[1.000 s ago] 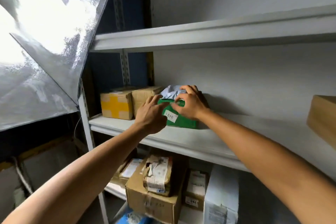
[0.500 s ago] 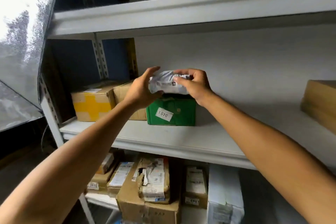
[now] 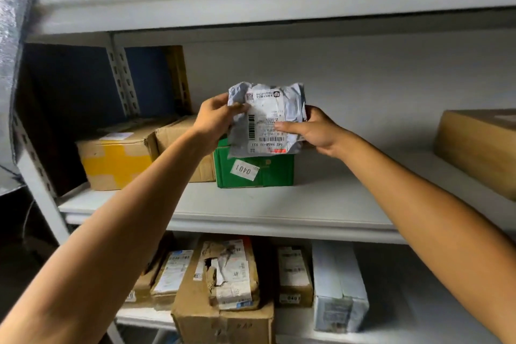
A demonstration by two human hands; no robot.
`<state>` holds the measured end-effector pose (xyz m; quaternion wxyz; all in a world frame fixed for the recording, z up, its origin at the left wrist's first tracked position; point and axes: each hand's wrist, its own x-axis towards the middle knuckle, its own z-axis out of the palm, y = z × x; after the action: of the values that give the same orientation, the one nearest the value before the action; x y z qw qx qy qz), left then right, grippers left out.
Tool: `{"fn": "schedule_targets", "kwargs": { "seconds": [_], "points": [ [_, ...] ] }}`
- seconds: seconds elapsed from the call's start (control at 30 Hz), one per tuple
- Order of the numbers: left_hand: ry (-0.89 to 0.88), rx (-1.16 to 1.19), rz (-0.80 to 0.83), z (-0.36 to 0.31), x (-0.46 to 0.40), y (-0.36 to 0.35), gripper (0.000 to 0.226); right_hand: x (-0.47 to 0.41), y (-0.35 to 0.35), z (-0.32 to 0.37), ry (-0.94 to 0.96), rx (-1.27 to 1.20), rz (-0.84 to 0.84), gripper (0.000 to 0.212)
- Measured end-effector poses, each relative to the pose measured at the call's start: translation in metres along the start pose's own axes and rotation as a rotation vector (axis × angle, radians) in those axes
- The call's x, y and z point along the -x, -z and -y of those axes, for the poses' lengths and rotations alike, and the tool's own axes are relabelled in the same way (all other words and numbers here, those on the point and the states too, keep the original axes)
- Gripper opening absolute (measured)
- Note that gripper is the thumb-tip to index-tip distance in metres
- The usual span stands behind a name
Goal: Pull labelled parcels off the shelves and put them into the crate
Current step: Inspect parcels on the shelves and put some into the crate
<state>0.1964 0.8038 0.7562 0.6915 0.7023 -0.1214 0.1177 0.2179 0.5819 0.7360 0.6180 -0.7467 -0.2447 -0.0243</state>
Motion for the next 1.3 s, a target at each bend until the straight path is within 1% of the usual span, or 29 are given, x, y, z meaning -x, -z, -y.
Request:
{"fn": "schedule_targets", "kwargs": {
  "seconds": [0.03,0.07,0.13,0.17,0.2,0.23,0.27,0.33,0.37,0.4,0.43,0.5,0.53,0.57,0.63,0.67,0.73,0.77,0.83,0.87,0.93,1.0,1.1,1.17,1.2,1.23,1.27,1.3],
  "points": [
    [-0.027,-0.032,-0.008,0.003,-0.001,-0.001,0.015,0.003,0.001,-0.004,0.117,0.058,-0.133,0.022],
    [-0.061,-0.084,-0.03,0.005,-0.002,-0.002,0.017,0.004,0.004,-0.008,0.265,0.165,-0.324,0.023],
    [-0.146,-0.253,-0.069,0.013,-0.003,-0.003,0.024,0.008,0.017,-0.019,0.529,0.474,-0.694,0.028],
    [-0.186,-0.359,-0.073,0.018,-0.004,-0.003,0.027,0.012,0.025,-0.022,0.595,0.632,-0.824,0.033],
    [-0.211,-0.459,-0.068,0.023,-0.004,-0.003,0.028,0.016,0.034,-0.025,0.619,0.789,-0.898,0.04],
    [-0.224,-0.543,-0.066,0.028,-0.005,-0.002,0.028,0.02,0.044,-0.03,0.603,0.954,-0.901,0.044],
    [-0.225,-0.607,-0.069,0.034,-0.005,-0.002,0.028,0.025,0.055,-0.038,0.539,1.145,-0.837,0.045],
    [-0.23,-0.712,-0.069,0.044,-0.004,-0.004,0.028,0.034,0.071,-0.055,0.273,1.503,-0.581,0.046],
    [-0.246,-0.767,-0.064,0.048,-0.003,-0.005,0.027,0.041,0.074,-0.062,0.122,1.584,-0.436,0.049],
    [-0.271,-0.825,-0.065,0.052,-0.003,-0.007,0.026,0.047,0.073,-0.071,0.018,1.563,-0.32,0.056],
    [-0.292,-0.883,-0.074,0.054,-0.003,-0.008,0.025,0.051,0.071,-0.078,-0.021,1.492,-0.252,0.063],
    [-0.273,-1.001,-0.085,0.054,-0.003,-0.011,0.026,0.053,0.058,-0.084,0.018,1.307,-0.206,0.073],
    [-0.238,-1.069,-0.064,0.054,-0.003,-0.011,0.029,0.049,0.049,-0.087,0.031,1.16,-0.203,0.077],
    [-0.199,-1.128,-0.023,0.052,-0.004,-0.012,0.033,0.045,0.038,-0.082,0.006,0.961,-0.203,0.079],
    [-0.115,-1.199,0.08,0.046,-0.007,-0.014,0.04,0.03,0.015,-0.074,-0.12,0.496,-0.202,0.077],
    [-0.071,-1.217,0.12,0.042,-0.01,-0.014,0.04,0.023,0.004,-0.068,-0.194,0.31,-0.185,0.078],
    [0.005,-1.238,0.162,0.034,-0.017,-0.014,0.037,0.011,-0.017,-0.055,-0.267,0.08,-0.127,0.08],
    [0.034,-1.246,0.174,0.031,-0.02,-0.013,0.038,0.007,-0.026,-0.052,-0.28,0.009,-0.107,0.072],
    [0.058,-1.266,0.18,0.029,-0.022,-0.013,0.04,0.002,-0.037,-0.052,-0.303,-0.05,-0.13,0.052],
    [0.052,-1.272,0.176,0.029,-0.022,-0.014,0.041,0.003,-0.038,-0.052,-0.323,-0.068,-0.155,0.047],
    [0.049,-1.262,0.171,0.029,-0.018,-0.016,0.041,0.009,-0.036,-0.051,-0.347,-0.114,-0.19,0.048],
    [0.045,-1.25,0.146,0.027,-0.013,-0.022,0.039,0.016,-0.028,-0.05,-0.347,-0.119,-0.186,0.049],
    [0.044,-1.217,0.041,0.024,-0.005,-0.029,0.035,0.033,-0.019,-0.045,-0.369,-0.105,-0.163,0.046],
    [0.049,-1.163,-0.034,0.021,0.001,-0.029,0.032,0.047,-0.013,-0.042,-0.373,-0.111,-0.16,0.04],
    [0.067,-1.118,-0.061,0.019,0.004,-0.025,0.033,0.054,-0.011,-0.042,-0.377,-0.125,-0.158,0.043],
    [0.115,-1.027,-0.071,0.017,0.006,-0.02,0.035,0.062,-0.009,-0.04,-0.383,-0.135,-0.155,0.051],
    [0.211,-0.88,-0.05,0.015,0.009,-0.013,0.037,0.07,-0.007,-0.039,-0.385,-0.149,-0.141,0.059],
    [0.344,-0.708,0.001,0.015,0.013,-0.006,0.041,0.077,-0.005,-0.037,-0.391,-0.165,-0.126,0.059]
  ]
}}
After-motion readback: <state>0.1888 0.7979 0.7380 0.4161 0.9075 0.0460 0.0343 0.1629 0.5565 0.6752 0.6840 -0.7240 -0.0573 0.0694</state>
